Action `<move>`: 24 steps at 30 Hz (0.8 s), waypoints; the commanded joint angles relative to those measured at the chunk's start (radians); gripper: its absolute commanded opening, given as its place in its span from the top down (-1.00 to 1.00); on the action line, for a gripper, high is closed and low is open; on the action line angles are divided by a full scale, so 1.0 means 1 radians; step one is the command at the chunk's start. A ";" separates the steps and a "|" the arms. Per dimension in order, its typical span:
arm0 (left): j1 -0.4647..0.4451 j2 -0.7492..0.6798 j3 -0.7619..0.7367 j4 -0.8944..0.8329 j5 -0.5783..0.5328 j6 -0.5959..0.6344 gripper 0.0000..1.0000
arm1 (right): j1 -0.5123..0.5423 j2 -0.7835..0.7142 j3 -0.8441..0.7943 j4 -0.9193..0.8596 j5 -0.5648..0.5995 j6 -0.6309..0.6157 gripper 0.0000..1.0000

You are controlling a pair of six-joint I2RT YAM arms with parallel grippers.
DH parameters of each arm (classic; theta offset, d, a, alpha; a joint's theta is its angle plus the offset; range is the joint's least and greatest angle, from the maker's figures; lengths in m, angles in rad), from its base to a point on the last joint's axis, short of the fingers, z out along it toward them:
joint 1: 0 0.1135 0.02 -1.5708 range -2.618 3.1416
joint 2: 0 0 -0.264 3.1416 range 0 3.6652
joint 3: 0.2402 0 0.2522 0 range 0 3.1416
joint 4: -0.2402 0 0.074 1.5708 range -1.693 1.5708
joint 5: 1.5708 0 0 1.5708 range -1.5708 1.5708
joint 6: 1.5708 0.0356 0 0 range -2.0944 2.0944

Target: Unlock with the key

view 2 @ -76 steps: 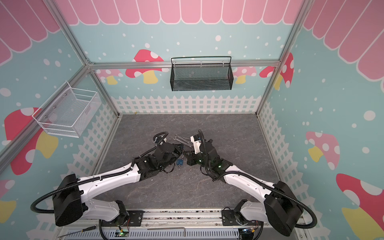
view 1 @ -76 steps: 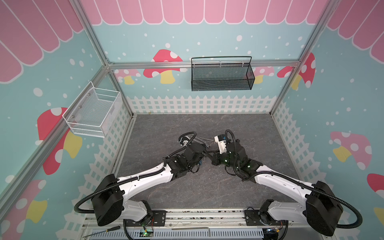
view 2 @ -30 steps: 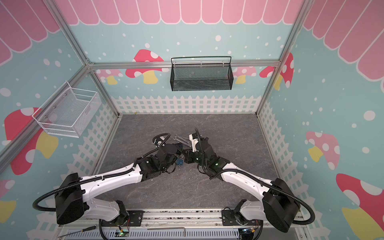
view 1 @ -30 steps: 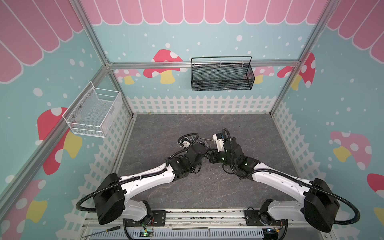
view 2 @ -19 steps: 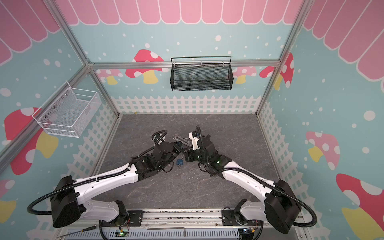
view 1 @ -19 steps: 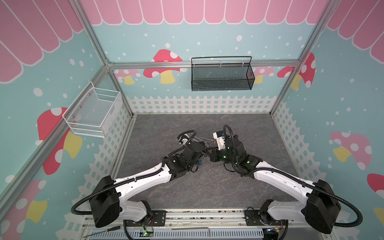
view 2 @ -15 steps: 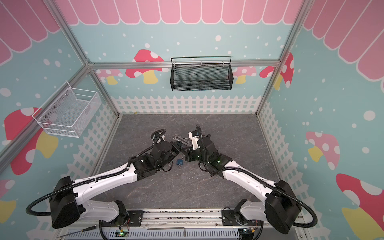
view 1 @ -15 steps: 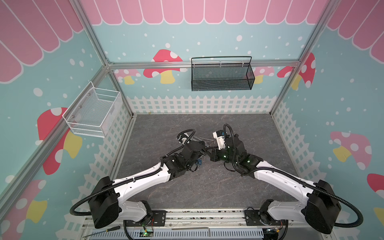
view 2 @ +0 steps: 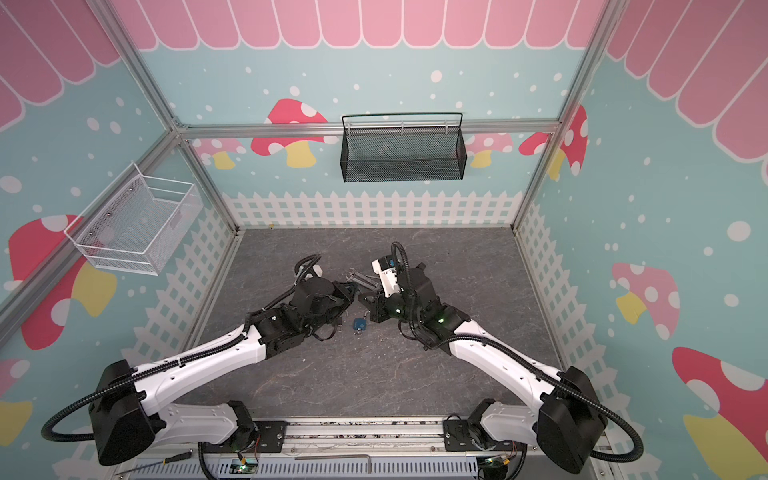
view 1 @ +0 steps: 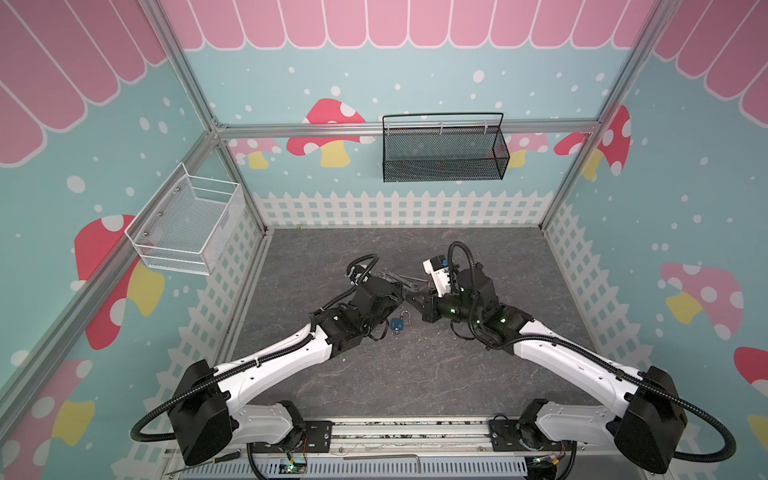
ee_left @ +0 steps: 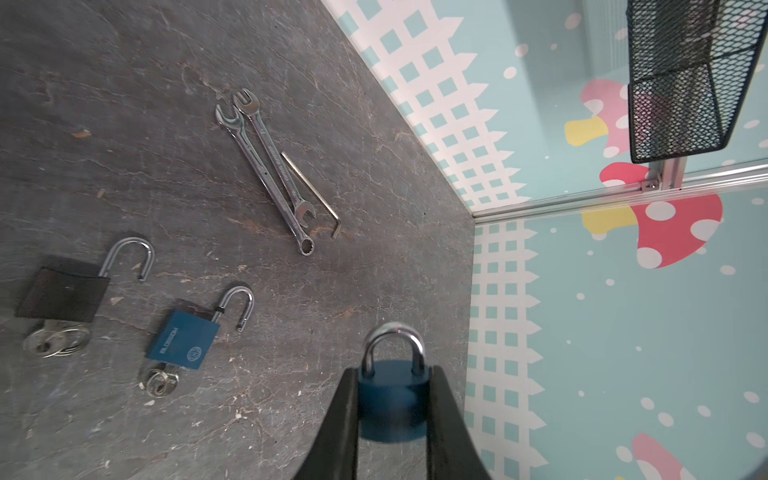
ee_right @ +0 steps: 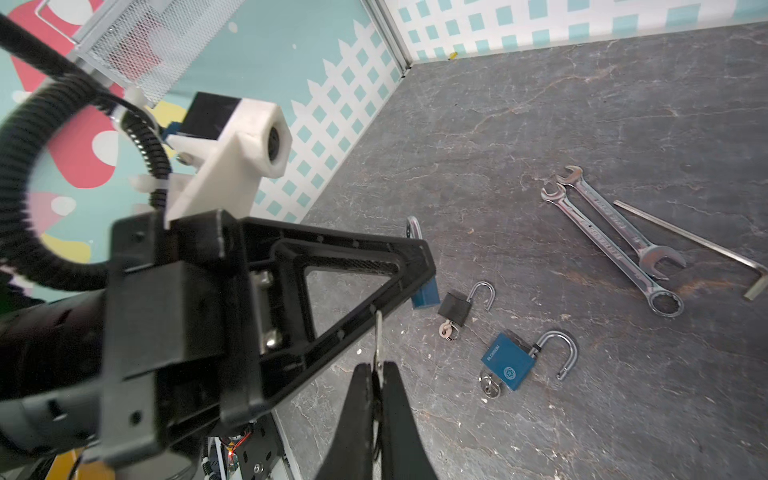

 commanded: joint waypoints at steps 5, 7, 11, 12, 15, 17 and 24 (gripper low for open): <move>0.026 -0.055 -0.032 0.016 0.001 -0.056 1.00 | -0.002 0.016 -0.005 0.002 -0.046 -0.020 1.00; 0.028 -0.058 -0.036 0.038 0.021 -0.070 1.00 | -0.002 0.037 -0.001 -0.003 -0.048 -0.025 1.00; 0.028 -0.058 -0.036 0.056 0.065 -0.092 1.00 | -0.001 0.063 0.014 0.018 -0.031 -0.038 1.00; 0.028 -0.059 -0.038 0.057 0.070 -0.095 1.00 | -0.001 0.066 0.020 0.016 -0.016 -0.049 1.00; 0.028 -0.064 -0.045 0.066 0.075 -0.108 1.00 | -0.001 0.072 0.032 0.016 0.020 -0.073 1.00; 0.030 -0.064 -0.047 0.069 0.082 -0.117 1.00 | -0.001 0.078 0.037 0.025 0.020 -0.082 1.00; 0.031 -0.062 -0.055 0.082 0.100 -0.132 1.00 | -0.002 0.083 0.045 0.016 0.058 -0.090 1.00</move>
